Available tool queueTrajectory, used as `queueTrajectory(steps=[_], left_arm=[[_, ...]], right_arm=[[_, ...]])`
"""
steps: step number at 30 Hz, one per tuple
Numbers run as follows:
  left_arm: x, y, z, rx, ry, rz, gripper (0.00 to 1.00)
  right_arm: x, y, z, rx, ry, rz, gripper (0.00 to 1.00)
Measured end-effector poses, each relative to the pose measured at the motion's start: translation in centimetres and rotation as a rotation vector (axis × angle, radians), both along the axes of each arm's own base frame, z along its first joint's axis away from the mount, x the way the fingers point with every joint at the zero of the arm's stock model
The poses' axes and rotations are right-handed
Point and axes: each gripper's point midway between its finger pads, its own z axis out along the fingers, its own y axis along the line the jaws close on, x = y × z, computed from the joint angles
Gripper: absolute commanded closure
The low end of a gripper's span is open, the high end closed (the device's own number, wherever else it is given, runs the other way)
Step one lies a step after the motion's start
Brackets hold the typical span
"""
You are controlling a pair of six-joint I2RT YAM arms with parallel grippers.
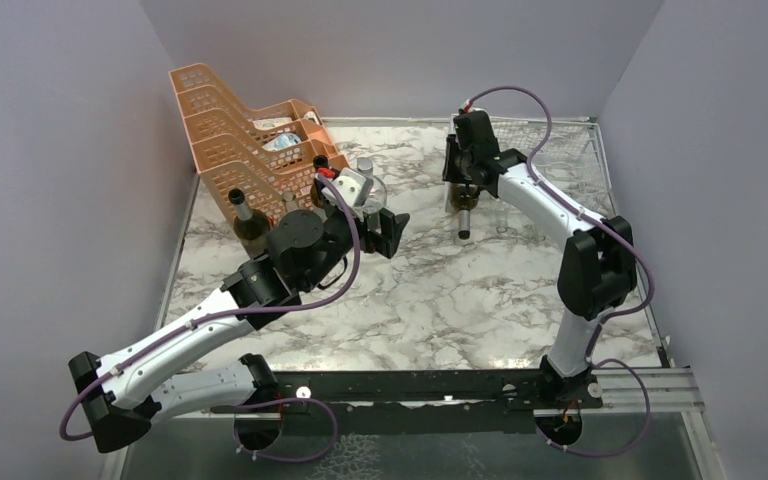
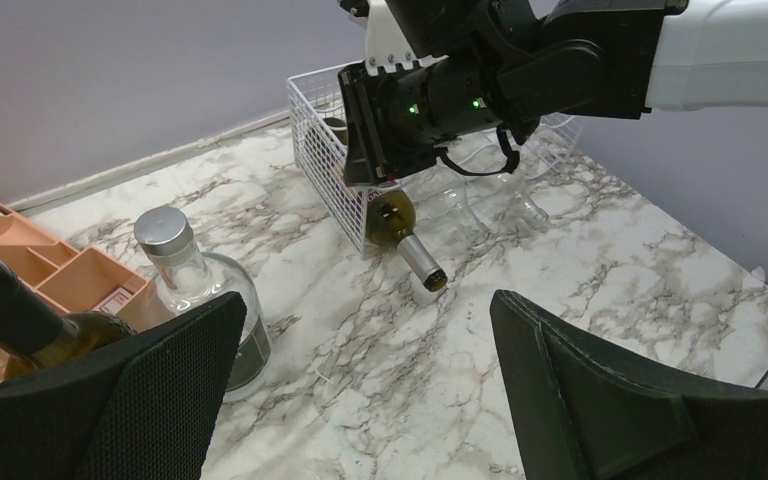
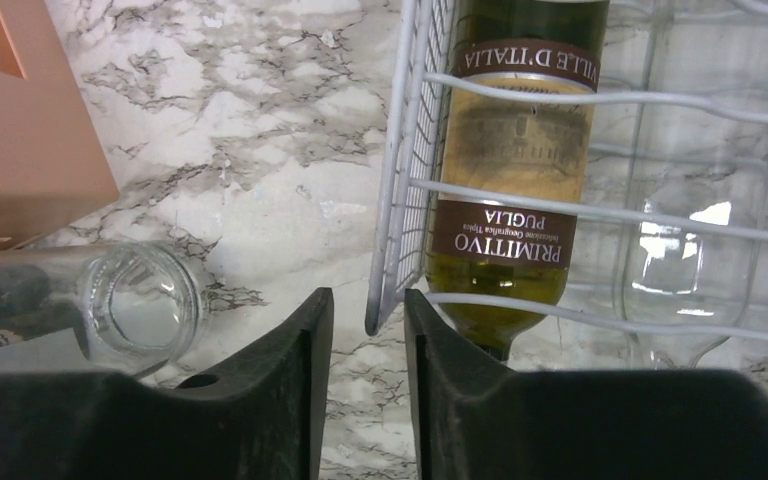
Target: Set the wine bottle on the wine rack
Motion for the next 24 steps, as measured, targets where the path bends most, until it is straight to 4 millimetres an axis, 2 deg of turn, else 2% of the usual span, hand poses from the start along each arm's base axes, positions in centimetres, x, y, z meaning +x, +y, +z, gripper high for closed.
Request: queueTrajectory(steps=[6, 14, 21, 24], left_arm=[[0.1, -0.1, -0.2, 0.007, 0.002, 0.000, 0.01], [0.1, 0.0, -0.2, 0.012, -0.002, 0.003, 0.01], [0.2, 0.0, -0.2, 0.014, -0.003, 0.007, 0.01], [0.2, 0.1, -0.2, 0.013, -0.004, 0.008, 0.01]], right_arm=[[0.5, 0.5, -0.1, -0.031, -0.001, 0.019, 0.84], [0.6, 1.2, -0.1, -0.052, 0.017, 0.015, 0.86], [0.5, 5.5, 0.1, -0.017, 0.023, 0.051, 0.85], [0.5, 7.6, 0.1, 0.010, 0.024, 0.080, 0.82]])
